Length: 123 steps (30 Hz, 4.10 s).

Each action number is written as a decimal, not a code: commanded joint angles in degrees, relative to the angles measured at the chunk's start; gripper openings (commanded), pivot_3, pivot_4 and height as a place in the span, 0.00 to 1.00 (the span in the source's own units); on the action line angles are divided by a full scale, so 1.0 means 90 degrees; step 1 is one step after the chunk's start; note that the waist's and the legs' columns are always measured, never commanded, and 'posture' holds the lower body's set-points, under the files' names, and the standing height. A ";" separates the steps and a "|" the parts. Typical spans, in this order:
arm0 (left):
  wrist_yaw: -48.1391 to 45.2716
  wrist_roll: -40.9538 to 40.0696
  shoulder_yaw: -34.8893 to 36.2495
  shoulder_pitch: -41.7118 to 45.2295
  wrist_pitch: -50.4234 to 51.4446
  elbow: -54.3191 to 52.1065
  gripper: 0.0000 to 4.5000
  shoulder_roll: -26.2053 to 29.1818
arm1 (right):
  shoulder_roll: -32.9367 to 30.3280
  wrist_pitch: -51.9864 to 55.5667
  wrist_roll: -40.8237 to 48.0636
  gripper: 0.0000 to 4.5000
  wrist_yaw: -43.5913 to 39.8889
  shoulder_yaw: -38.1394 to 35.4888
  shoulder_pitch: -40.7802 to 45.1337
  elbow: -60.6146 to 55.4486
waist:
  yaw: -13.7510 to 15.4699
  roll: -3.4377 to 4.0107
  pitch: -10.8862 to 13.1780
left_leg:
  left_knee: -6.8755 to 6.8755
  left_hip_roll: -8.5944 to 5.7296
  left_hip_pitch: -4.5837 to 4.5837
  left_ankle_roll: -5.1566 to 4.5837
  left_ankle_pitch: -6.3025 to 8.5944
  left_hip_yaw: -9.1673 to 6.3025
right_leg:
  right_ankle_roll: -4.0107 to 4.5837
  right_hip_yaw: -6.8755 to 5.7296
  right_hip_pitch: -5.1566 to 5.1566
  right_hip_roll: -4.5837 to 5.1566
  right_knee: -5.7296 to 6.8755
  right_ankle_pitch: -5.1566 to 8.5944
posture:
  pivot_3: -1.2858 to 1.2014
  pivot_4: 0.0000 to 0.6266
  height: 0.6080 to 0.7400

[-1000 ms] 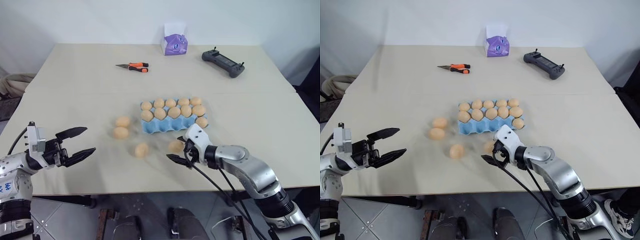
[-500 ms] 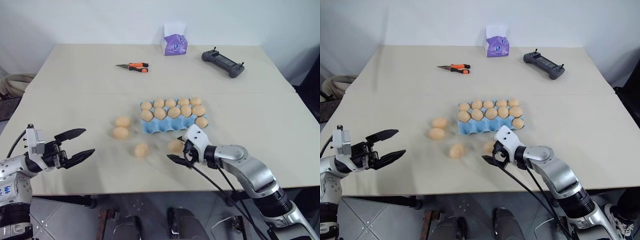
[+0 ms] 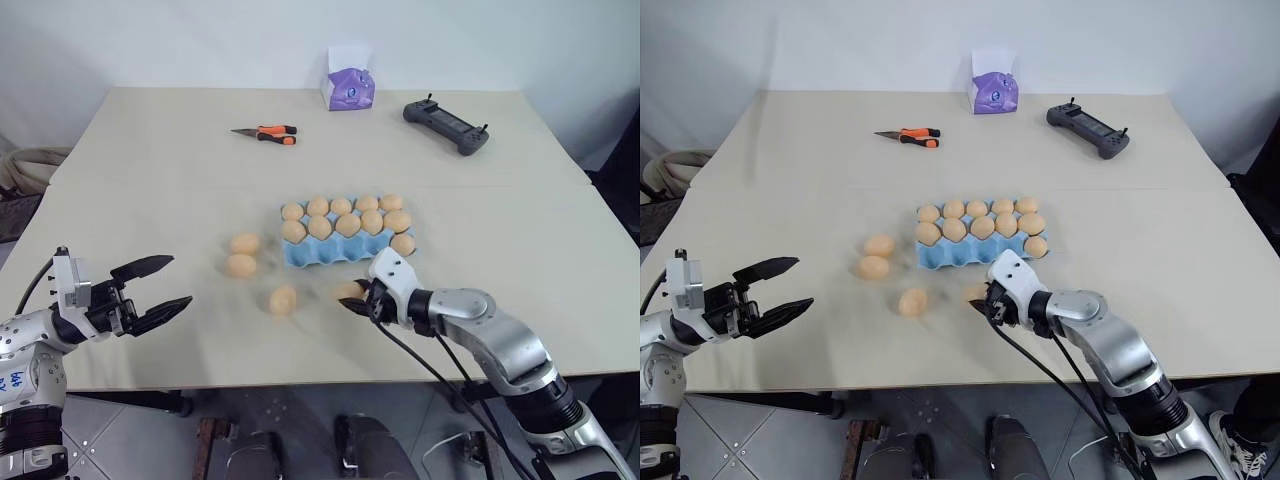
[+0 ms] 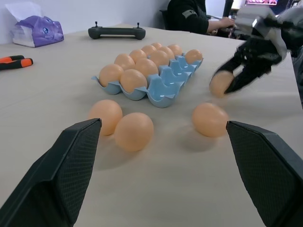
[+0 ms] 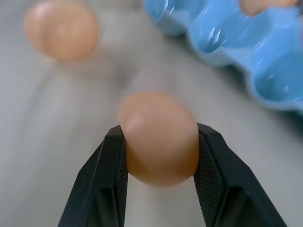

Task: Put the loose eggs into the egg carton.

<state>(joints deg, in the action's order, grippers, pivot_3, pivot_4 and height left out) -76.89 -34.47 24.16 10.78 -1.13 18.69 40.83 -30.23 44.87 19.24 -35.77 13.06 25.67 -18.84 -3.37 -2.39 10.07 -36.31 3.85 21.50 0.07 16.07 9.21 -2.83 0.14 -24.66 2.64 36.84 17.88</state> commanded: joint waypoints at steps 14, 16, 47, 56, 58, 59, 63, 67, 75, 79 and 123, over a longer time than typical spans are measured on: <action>0.0230 -0.0076 0.0088 0.0197 -0.0183 -0.0054 1.00 -0.0250 | -0.0301 -0.0638 -0.0660 0.33 -0.0268 -0.0484 0.1534 0.1721 | -0.0006 0.0000 0.0000 | 0.0010 0.0000 0.0011 0.0003 0.0000 -0.0004 | 0.0003 -0.0010 -0.0007 0.0000 -0.0015 0.0002 | 0.52 0.24 1.00; 0.0223 -0.0065 0.0092 0.0208 -0.0201 -0.0024 1.00 -0.0251 | -0.0286 -0.0746 -0.0745 0.33 -0.0342 -0.0437 0.1534 0.1866 | -0.0011 0.0000 0.0000 | 0.0009 0.0000 0.0012 0.0003 0.0000 -0.0002 | 0.0003 -0.0009 -0.0008 -0.0001 -0.0013 0.0002 | 0.52 0.24 1.00; 0.0414 -0.0222 0.0264 -0.0219 -0.0129 -0.0532 1.00 -0.0283 | -0.1008 -0.0894 0.0504 0.98 -0.1694 -0.2079 0.0423 0.0127 | 0.0016 0.0001 0.0001 | 0.0012 0.0002 0.0011 0.0004 0.0002 -0.0006 | 0.0002 -0.0010 -0.0007 -0.0001 -0.0014 0.0002 | 0.52 0.24 1.00; 0.0547 -0.0269 0.0558 -0.0619 -0.0136 -0.0658 1.00 -0.0160 | -0.1725 -0.1657 0.1691 0.98 -0.3402 -0.3428 -0.1577 -0.0064 | 0.0037 0.0001 0.0001 | 0.0013 0.0000 0.0000 -0.0002 0.0004 -0.0019 | -0.0001 -0.0021 0.0021 -0.0001 -0.0035 0.0000 | 0.52 0.24 1.00; 0.0565 -0.0268 0.0598 -0.0655 -0.0148 -0.0668 1.00 -0.0171 | -0.1857 -0.1798 0.1716 0.98 -0.3619 -0.3516 -0.1916 0.0003 | 0.0024 0.0001 0.0000 | 0.0012 0.0000 -0.0001 -0.0004 0.0002 -0.0019 | -0.0002 -0.0019 0.0022 -0.0001 -0.0033 -0.0001 | 0.52 0.24 1.00; 0.0573 -0.0260 0.0618 -0.0683 -0.0171 -0.0678 1.00 -0.0181 | -0.1881 -0.1886 0.1722 0.98 -0.3701 -0.3574 -0.2052 0.0055 | 0.0022 0.0001 0.0000 | 0.0012 0.0000 -0.0006 -0.0004 0.0002 -0.0019 | -0.0002 -0.0017 0.0024 -0.0001 -0.0032 -0.0001 | 0.52 0.24 1.00; 0.0616 -0.0259 0.0713 -0.0814 -0.0241 -0.0727 1.00 -0.0217 | -0.1994 -0.2197 0.1690 0.98 -0.3923 -0.3784 -0.2498 0.0308 | 0.0018 0.0001 0.0001 | 0.0014 0.0000 -0.0012 -0.0003 0.0001 -0.0018 | -0.0001 -0.0016 0.0025 -0.0002 -0.0027 -0.0001 | 0.52 0.24 1.00; 0.0660 -0.0290 0.0797 -0.0972 -0.0310 -0.0831 1.00 -0.0244 | -0.2068 -0.2337 0.1688 0.98 -0.3993 -0.3974 -0.2741 0.0490 | 0.0034 0.0001 0.0000 | 0.0014 -0.0001 -0.0011 -0.0003 0.0001 -0.0018 | -0.0001 -0.0015 0.0026 -0.0001 -0.0030 -0.0001 | 0.52 0.24 1.00; 0.0866 -0.0379 0.0815 -0.1458 -0.0313 -0.1499 1.00 -0.0480 | -0.2055 -0.2444 0.1748 0.98 -0.3952 -0.3968 -0.2723 0.0668 | 0.0032 0.0002 0.0001 | 0.0016 0.0001 -0.0015 0.0000 0.0002 -0.0019 | 0.0000 -0.0014 0.0026 0.0000 -0.0028 0.0000 | 0.52 0.24 1.00; 0.1183 -0.0312 0.0420 -0.1435 -0.0214 -0.2233 1.00 -0.0750 | -0.2007 -0.2449 0.1662 0.98 -0.3795 -0.3780 -0.2519 0.0750 | 0.0036 0.0001 0.0001 | 0.0012 -0.0001 -0.0016 0.0001 0.0003 -0.0019 | 0.0000 -0.0013 0.0034 0.0003 -0.0032 0.0000 | 0.52 0.24 1.00; 0.5010 0.2556 -0.3349 -0.0380 0.2642 -0.3909 0.64 -0.1773 | -0.1853 -0.2514 0.1743 1.00 -0.2922 -0.3778 -0.3118 0.0175 | 0.0197 0.0003 0.0000 | -0.0001 -0.0007 -0.0027 -0.0007 -0.0002 -0.0013 | -0.0011 0.0006 0.0043 -0.0011 -0.0023 -0.0007 | 0.52 0.24 1.00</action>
<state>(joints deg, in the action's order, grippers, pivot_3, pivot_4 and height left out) -31.84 -11.83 -5.71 6.86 24.16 -15.20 25.27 -46.52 23.41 34.00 -62.20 -18.78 -2.69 -15.79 -1.60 -2.36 10.08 -36.32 3.78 21.26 0.00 16.05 9.09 -2.93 0.19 -24.27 2.54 36.65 17.82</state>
